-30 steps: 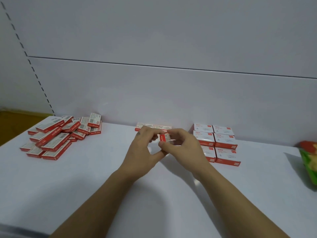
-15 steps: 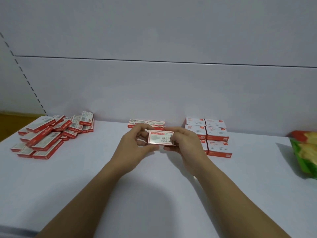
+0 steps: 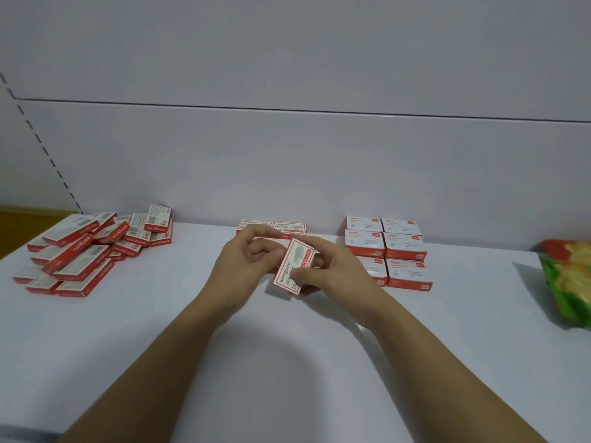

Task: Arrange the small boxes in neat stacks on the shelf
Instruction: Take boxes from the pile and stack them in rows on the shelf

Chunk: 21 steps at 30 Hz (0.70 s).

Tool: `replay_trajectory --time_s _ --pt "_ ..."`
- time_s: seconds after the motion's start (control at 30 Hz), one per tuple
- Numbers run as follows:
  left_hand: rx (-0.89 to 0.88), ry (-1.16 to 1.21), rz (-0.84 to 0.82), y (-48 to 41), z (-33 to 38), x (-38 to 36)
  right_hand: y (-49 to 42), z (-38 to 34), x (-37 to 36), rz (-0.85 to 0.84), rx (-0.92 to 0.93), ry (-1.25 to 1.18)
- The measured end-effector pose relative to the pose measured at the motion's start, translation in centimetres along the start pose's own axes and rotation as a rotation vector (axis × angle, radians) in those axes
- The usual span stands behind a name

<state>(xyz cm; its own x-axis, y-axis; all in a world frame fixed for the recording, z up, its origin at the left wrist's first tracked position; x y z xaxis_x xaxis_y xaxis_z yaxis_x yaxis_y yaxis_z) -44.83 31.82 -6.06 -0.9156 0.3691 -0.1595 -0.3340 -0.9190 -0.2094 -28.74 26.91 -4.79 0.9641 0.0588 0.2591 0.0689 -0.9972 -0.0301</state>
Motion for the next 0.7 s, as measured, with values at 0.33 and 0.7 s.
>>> replay_trajectory --time_s 0.33,0.7 --pt "-0.083 -0.343 -0.074 0.9 -0.2 -1.0 -0.4 0.3 -0.8 0.17 0.001 -0.201" --pt "-0.012 -0.865 -0.057 -0.8 0.3 1.7 -1.2 1.0 -1.7 0.243 -0.055 0.233"
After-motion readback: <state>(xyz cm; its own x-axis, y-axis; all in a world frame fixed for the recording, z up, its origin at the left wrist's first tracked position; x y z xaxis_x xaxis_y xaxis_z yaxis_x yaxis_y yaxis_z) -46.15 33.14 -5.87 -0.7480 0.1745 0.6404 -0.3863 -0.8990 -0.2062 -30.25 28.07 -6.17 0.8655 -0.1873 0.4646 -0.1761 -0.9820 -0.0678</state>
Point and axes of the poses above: each hand's wrist, its own y-axis away from the middle knuckle, its own x-axis out of the back of the hand, z = x × y, the point moved 1 cm from there along -y, towards the middle knuckle, and after that the axes turned 9 degrees about y, right-handed, at the moved point
